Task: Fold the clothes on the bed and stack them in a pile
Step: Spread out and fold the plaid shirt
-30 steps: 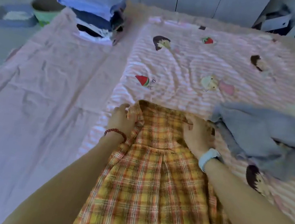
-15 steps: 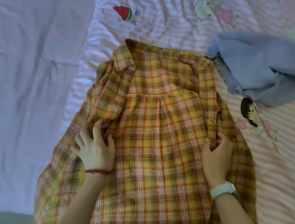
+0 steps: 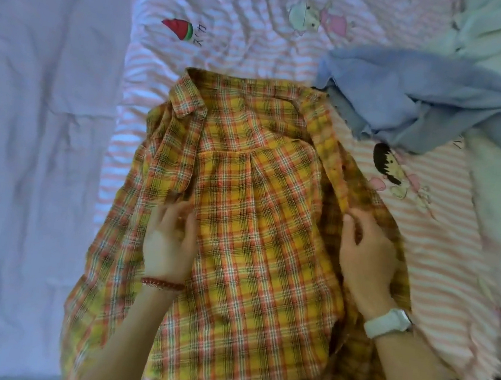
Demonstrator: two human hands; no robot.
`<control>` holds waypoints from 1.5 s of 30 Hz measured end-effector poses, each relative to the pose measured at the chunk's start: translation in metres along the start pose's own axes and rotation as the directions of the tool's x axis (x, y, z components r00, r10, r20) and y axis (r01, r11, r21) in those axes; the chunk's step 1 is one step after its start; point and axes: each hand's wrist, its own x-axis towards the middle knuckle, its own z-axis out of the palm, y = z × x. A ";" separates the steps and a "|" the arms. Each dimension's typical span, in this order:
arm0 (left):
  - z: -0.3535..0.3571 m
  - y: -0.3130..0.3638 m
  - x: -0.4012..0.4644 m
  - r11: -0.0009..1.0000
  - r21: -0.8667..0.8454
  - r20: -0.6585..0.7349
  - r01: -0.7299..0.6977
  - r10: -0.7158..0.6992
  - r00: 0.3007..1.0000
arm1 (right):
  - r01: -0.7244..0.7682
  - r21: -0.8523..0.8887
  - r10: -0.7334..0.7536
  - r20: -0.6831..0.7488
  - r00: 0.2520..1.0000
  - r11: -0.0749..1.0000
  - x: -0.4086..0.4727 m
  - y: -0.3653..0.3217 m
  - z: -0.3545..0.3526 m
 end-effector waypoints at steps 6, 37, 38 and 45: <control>0.046 0.041 -0.016 0.846 -0.241 0.633 0.476 -0.235 0.738 | -0.131 0.214 0.020 0.457 0.889 0.968 -0.064 0.003 0.009; 0.080 0.063 -0.147 0.588 -0.112 0.682 0.801 -0.541 0.493 | -0.166 0.379 -0.137 0.656 0.742 0.910 -0.181 0.112 -0.068; 0.080 0.054 -0.156 0.545 -0.116 0.705 0.830 -0.544 0.455 | -0.160 0.346 -0.041 0.508 0.861 0.924 -0.183 0.121 -0.065; 0.100 0.031 -0.219 0.810 0.010 0.663 0.586 -0.444 0.603 | -0.606 0.299 0.494 0.374 0.785 0.737 -0.160 0.191 -0.051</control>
